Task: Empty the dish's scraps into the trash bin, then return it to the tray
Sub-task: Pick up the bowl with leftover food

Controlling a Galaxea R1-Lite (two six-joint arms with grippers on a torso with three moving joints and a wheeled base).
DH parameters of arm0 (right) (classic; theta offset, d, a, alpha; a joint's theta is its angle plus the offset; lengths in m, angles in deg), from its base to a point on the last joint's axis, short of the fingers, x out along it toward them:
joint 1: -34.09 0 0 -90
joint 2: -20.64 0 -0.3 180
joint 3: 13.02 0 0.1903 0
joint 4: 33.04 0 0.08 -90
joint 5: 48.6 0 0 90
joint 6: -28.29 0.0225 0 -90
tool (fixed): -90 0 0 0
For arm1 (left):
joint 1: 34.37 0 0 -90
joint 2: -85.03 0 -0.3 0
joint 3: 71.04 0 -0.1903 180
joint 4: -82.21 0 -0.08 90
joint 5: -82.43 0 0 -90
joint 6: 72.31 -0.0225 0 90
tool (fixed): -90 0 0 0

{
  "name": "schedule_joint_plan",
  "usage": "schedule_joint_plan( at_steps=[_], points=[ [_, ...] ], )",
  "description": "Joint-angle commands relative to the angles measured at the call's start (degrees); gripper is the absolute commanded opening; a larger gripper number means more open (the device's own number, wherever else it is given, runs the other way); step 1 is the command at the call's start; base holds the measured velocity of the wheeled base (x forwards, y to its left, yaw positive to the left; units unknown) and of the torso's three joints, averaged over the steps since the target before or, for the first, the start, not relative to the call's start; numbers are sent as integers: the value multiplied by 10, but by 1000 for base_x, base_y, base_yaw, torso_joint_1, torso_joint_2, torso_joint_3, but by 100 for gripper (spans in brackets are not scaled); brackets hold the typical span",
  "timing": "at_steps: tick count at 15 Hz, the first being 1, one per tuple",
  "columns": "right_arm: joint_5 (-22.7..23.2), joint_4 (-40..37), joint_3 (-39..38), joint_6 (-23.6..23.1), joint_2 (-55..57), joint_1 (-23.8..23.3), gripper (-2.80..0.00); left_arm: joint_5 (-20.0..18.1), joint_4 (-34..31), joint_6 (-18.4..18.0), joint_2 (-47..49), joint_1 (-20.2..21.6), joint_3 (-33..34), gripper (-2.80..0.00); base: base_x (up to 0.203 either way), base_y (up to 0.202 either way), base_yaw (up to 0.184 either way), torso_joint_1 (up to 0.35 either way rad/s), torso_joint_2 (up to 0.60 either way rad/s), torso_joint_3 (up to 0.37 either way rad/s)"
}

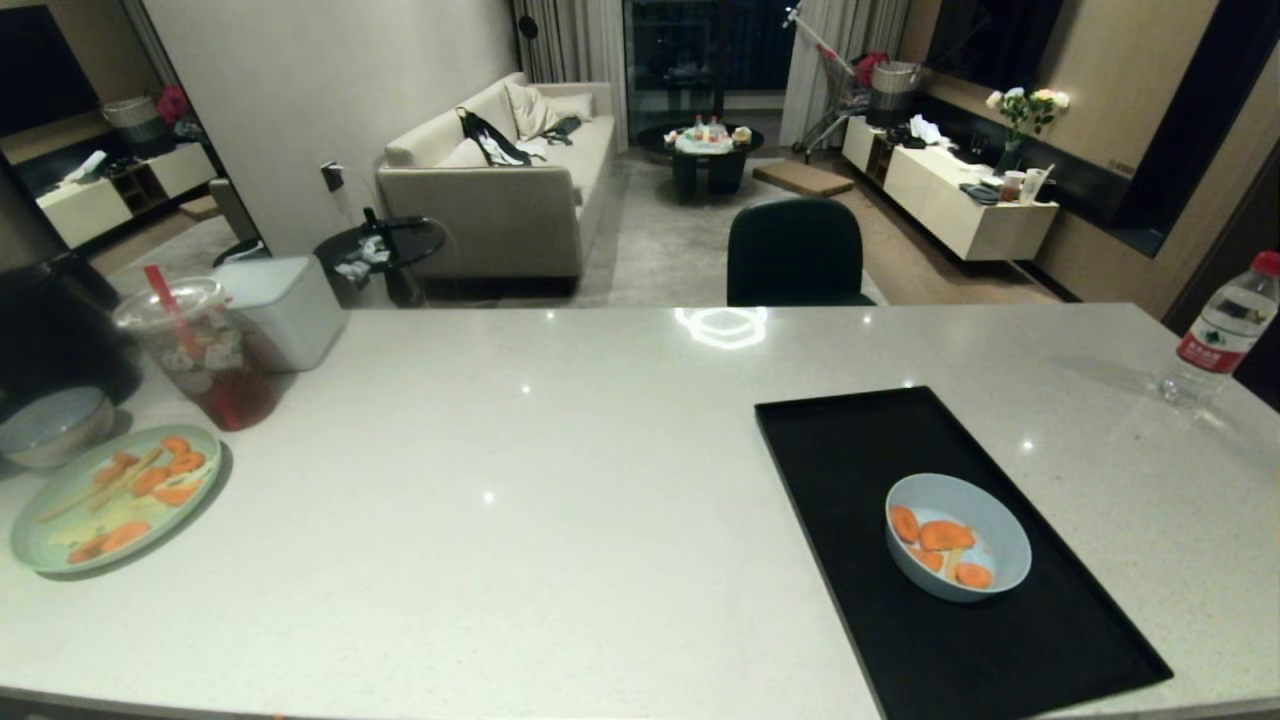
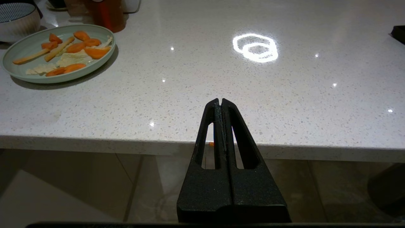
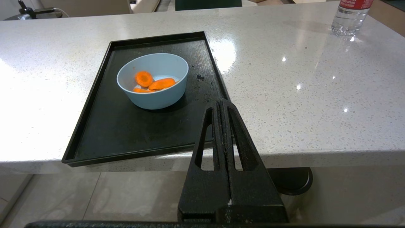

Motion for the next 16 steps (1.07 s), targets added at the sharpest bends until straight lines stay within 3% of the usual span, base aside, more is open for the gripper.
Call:
schedule_joint_plan(
  at_steps=[1,3,5,8,16],
  points=[
    [0,1,0,-2,1,0,-280,0,0,0,0,0,0,-280,0,0,0,0,0,0],
    [0,0,0,-21,1,0,-280,0,0,0,0,0,0,-280,0,0,0,0,0,0],
    [2,2,0,-77,1,0,-280,0,0,0,0,0,0,-280,0,0,0,0,0,0],
    [1,8,0,-98,1,-1,-280,0,0,0,0,0,0,-280,0,0,0,0,0,0],
    [8,7,5,-95,6,0,-280,0,0,0,1,0,0,-280,0,0,0,0,0,0]
  ],
)
